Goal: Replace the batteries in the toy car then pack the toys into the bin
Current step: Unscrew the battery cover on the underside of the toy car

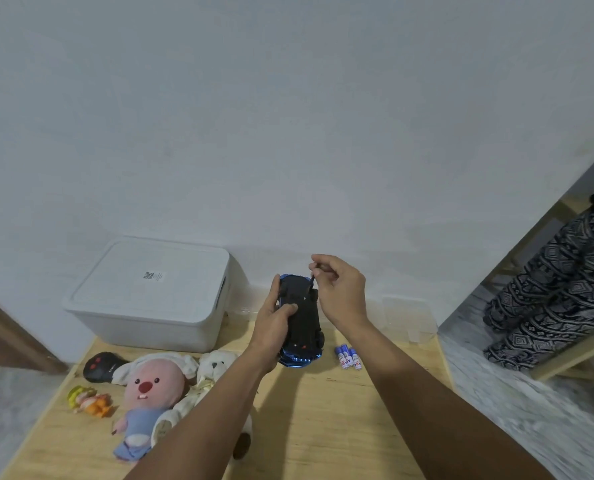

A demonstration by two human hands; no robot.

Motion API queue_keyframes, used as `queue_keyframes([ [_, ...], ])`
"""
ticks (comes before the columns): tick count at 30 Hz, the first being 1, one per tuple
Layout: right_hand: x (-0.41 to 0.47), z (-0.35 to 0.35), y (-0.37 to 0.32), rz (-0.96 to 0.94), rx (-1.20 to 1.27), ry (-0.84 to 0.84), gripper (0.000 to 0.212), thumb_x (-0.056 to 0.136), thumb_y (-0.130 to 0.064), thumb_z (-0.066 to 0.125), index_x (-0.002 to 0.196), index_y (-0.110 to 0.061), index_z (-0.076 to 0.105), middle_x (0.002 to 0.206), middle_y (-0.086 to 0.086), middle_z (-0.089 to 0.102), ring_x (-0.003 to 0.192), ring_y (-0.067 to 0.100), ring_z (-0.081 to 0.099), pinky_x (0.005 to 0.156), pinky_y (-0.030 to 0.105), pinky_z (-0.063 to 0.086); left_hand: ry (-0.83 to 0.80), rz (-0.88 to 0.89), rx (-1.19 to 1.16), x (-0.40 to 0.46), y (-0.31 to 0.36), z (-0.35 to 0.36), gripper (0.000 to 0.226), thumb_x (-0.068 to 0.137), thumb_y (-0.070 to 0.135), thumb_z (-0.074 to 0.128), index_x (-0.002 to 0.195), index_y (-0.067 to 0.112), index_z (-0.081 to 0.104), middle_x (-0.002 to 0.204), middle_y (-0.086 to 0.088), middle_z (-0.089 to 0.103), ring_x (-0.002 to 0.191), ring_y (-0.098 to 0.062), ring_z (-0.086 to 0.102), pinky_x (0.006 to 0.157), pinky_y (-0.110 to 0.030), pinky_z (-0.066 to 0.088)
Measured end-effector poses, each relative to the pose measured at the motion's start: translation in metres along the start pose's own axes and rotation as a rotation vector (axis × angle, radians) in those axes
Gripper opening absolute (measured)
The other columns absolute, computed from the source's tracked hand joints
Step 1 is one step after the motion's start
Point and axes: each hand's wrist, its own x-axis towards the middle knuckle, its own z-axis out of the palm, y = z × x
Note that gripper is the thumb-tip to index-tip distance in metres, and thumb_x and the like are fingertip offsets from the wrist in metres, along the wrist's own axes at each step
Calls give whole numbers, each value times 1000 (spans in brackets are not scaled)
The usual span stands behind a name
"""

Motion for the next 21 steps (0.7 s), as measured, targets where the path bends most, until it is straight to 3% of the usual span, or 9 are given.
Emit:
queue_keyframes([
  [4,-2,0,-1,11,11,-16,23,91,-3,57,105,-15,70,88,-10,69,87,3,67,81,13,51,-4,3,12,0,1,0,67,95,6,48,148,42,30,113,2,65,92,-22,68,62,-24,56],
  [10,-3,0,-1,14,-11,3,18,87,-12,67,103,-17,74,92,-13,68,81,-6,63,71,2,47,-16,2,25,1,-3,1,67,95,6,48,149,41,29,113,5,64,95,-21,67,68,-25,57],
  [16,-1,-1,-2,51,11,3,28,93,1,50,104,-15,71,95,-8,68,83,2,67,78,18,56,-17,-5,31,-1,-4,3,67,95,5,48,147,43,30,110,4,65,87,-18,68,61,-22,55],
  [21,0,-4,0,30,-95,34,27,91,-3,50,94,-20,71,98,-7,68,89,8,64,79,18,50,-20,-4,53,0,-4,3,68,95,6,48,148,43,29,119,-1,62,92,-20,66,62,-21,54],
])
